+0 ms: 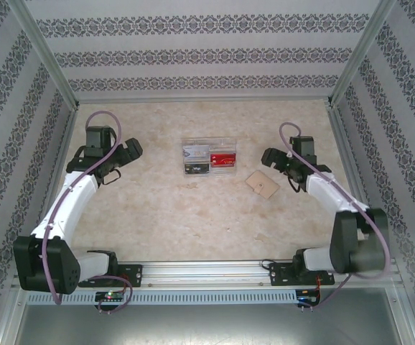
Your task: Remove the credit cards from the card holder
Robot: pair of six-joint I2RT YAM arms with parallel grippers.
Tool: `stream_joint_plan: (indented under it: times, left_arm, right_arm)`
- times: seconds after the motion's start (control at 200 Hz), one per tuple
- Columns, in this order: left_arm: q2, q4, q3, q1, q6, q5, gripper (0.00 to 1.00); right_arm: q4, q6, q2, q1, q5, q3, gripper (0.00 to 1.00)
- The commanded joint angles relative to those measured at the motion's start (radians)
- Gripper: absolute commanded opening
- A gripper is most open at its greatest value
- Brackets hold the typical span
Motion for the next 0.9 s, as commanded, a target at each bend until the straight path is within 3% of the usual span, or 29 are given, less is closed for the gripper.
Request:
stream_joint_plan:
  times: [0.0, 0.265, 0.42, 0.699, 0.899]
  left_arm:
    - [-0.032, -0.043, -0.017, -0.04, -0.031, 0.037, 1.0]
    - [-0.036, -0.078, -0.016, -0.079, -0.022, 0.008, 1.0]
    - [-0.035, -0.078, -0.019, -0.085, -0.021, 0.003, 1.0]
    - [-0.025, -0.079, -0.009, -0.09, -0.002, 0.002, 1.0]
    - [-0.022, -0.071, -0.024, -0.09, 0.001, 0.009, 1.0]
  right_arm:
    - [-0.103, 0.005, 0.084, 0.015, -0.093, 0.06, 0.98]
    - [-0.11, -0.018, 0.245, 0.033, -0.137, 0.123, 0.98]
    - [-0.096, -0.011, 0.288, 0.047, -0.224, 0.114, 0.98]
    - [-0.077, 0.096, 0.174, 0.155, -0.242, -0.02, 0.98]
    - [-0.064, 0.2, 0.119, 0.318, -0.185, -0.098, 0.98]
